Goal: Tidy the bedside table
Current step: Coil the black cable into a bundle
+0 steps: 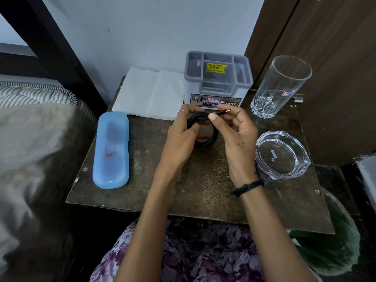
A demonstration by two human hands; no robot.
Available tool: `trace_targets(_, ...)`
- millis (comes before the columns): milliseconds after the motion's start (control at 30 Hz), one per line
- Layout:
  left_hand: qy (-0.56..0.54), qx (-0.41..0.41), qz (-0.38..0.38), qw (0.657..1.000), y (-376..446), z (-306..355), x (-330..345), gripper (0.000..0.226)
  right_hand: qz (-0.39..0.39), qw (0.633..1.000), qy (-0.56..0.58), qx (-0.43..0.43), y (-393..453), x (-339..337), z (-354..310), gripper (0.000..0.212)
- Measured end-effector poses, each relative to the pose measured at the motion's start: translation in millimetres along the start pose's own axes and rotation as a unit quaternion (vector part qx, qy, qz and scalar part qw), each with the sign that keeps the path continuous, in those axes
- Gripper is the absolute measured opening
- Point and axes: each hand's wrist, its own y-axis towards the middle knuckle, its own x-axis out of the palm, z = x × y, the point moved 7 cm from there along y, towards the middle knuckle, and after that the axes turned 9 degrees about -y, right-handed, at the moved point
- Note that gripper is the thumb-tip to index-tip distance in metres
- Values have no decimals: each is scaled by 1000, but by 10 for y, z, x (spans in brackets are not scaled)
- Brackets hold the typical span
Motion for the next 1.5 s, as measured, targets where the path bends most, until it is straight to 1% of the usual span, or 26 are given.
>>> trace_targets(100, -15, 11, 12, 1000, -6, 25, 15, 35, 14, 1000, -11, 17, 12, -21, 56, 12)
trace_targets(233, -27, 14, 36, 999, -9, 21, 29, 28, 14, 999, -9, 31, 2, -1, 103, 12)
trace_targets(433, -40, 12, 50, 998, -4, -26, 40, 29, 17, 999, -24, 33, -14, 23, 126, 12)
trace_targets(533, -70, 4, 58, 996, 11, -49, 16, 29, 37, 999, -24, 30, -19, 7, 136, 13)
trace_targets(633, -89, -10, 43, 995, 4, -54, 47, 29, 67, 997, -10, 46, -16, -54, 159, 8)
trace_targets(800, -90, -2, 16, 996, -14, -56, 127, 27, 77, 994, 36, 72, 29, -115, 137, 10)
trace_targets(900, -80, 8, 4, 997, -17, -42, 143, 27, 99, 991, 41, 80, 21, -170, 143, 23)
trace_targets(933, -75, 13, 1, 997, -20, -31, 146, 27, 101, 990, 36, 87, 16, -184, 145, 24)
trace_targets(1000, -71, 26, 3, 997, -22, -3, 138, 27, 89, 990, 23, 110, 10, -189, 170, 18)
trace_targets(1100, -73, 48, 20, 996, -15, 31, 82, 27, 42, 990, -9, 137, -3, -135, 241, 9)
trace_targets(1200, -77, 52, 30, 995, -20, 39, 63, 26, 22, 990, -77, 120, -9, -106, 248, 12)
trace_targets(1333, -73, 52, 39, 995, -28, 25, 80, 25, -8, 989, -91, 120, -22, -61, 230, 15)
trace_targets(1400, -63, 63, 45, 995, -26, 34, 62, 27, -40, 988, -65, 134, -35, -3, 230, 17)
trace_targets(1500, -17, 94, 60, 994, -27, 89, 23, 24, -96, 978, 24, 183, -65, 81, 213, 23)
